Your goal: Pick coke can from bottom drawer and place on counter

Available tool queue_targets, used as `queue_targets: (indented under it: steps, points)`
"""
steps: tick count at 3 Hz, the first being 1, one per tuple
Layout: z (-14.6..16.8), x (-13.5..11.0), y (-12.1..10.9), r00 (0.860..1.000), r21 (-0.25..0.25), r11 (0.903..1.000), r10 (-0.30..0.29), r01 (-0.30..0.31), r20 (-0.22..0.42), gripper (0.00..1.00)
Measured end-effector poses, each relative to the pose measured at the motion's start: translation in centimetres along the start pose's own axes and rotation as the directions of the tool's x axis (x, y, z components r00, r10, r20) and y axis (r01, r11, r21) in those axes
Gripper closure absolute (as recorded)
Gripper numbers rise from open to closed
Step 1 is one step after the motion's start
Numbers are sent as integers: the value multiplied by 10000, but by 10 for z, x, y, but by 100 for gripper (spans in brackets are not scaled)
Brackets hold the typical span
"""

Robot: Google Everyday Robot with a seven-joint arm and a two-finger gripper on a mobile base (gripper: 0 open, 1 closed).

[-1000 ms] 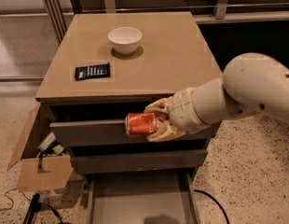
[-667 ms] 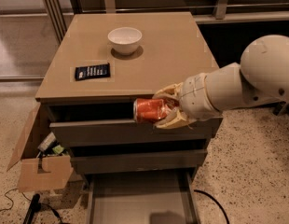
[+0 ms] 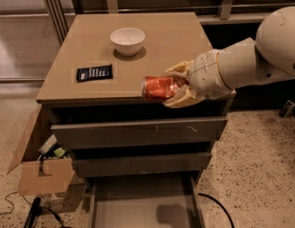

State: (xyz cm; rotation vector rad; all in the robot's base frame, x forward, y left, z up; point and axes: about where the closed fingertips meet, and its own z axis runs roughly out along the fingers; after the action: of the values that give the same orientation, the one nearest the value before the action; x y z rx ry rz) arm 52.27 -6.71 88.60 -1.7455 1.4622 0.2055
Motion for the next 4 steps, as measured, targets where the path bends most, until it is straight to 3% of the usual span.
queue_targets:
  steps: [1, 3, 4]
  points:
    - [13, 8, -24, 9999, -100, 9999, 12, -14, -152, 100]
    - [43, 29, -95, 9980, -315, 9993, 171, -190, -601, 100]
    - [44, 45, -116, 9974, -249, 9975, 657, -665, -307, 100]
